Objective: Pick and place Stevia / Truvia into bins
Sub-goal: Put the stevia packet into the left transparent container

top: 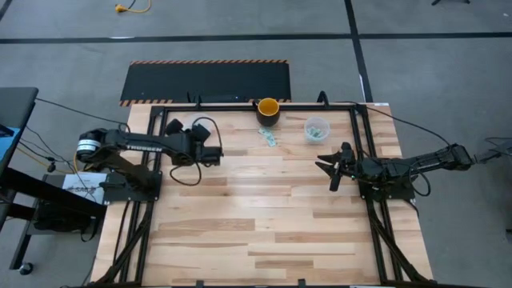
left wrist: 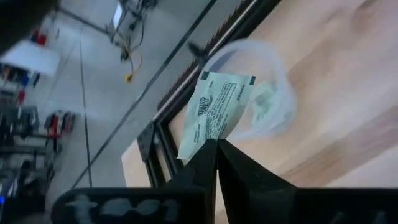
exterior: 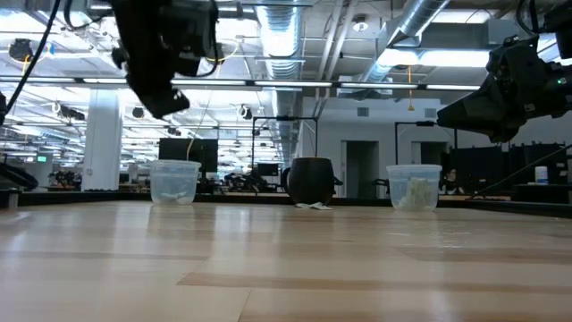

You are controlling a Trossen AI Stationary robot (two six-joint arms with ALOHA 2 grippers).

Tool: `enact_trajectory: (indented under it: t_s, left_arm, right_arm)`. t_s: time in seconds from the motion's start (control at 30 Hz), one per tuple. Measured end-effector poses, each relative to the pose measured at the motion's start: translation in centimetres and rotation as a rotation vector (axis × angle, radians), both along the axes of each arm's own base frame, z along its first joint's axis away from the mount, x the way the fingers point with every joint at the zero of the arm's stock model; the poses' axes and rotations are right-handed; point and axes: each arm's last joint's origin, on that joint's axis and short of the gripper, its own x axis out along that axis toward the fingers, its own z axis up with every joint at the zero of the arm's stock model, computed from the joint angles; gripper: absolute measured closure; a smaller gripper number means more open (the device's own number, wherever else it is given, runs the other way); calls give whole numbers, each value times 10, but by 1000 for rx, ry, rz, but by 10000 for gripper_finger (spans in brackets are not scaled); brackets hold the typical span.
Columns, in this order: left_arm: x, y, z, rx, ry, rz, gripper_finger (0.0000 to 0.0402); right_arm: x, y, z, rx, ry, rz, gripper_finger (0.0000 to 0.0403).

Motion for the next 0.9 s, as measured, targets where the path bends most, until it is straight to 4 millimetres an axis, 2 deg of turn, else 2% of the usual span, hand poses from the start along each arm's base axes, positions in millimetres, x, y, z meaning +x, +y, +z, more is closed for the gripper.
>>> enact_trajectory:
  t_s: [0.23, 0.43, 0.6, 0.77, 0.9]
  left_arm:
    - [-5, 22, -28, -33, 26, 23, 401]
    - [-11, 34, -32, -34, 59, 61, 402]
    - [-5, 37, -32, -36, 64, 0, 400]
    - [4, 40, -32, -94, 42, -94, 371]
    - [2, 46, -32, -95, 58, -88, 331]
  right_arm:
    - [0, 0, 0, 0, 0, 0, 282]
    - [0, 0, 0, 0, 0, 0, 282]
    - [0, 0, 0, 0, 0, 0, 282]
    - [0, 0, 0, 0, 0, 0, 282]
    - [0, 0, 0, 0, 0, 0, 282]
